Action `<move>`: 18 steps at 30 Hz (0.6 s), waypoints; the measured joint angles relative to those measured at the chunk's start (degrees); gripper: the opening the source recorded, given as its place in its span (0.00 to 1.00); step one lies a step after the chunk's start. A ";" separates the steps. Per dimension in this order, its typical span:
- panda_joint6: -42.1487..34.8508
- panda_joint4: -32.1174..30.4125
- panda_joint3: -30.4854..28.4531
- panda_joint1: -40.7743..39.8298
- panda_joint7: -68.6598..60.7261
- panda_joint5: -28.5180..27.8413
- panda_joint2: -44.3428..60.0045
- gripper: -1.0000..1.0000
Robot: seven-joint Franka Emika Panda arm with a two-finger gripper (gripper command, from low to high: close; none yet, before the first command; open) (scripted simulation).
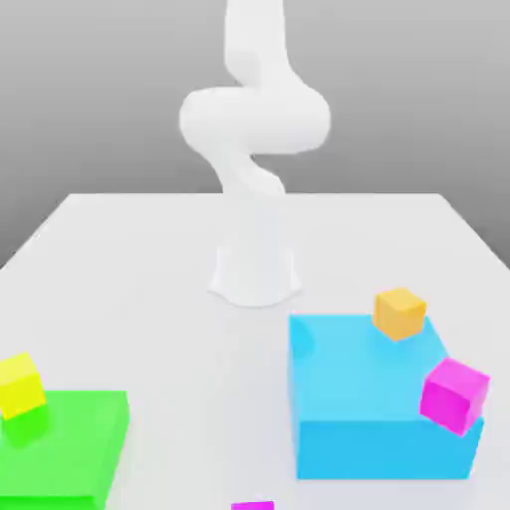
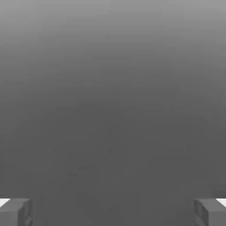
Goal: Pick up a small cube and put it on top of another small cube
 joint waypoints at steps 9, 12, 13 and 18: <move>5.48 0.68 -0.65 0.64 -1.70 0.37 19.05 0.50; 7.27 0.90 -0.83 0.82 -2.34 0.57 25.28 0.50; 7.87 0.97 -0.88 0.87 -2.55 0.64 27.36 0.50; 10.84 1.34 -1.05 1.04 -3.53 0.90 37.75 0.50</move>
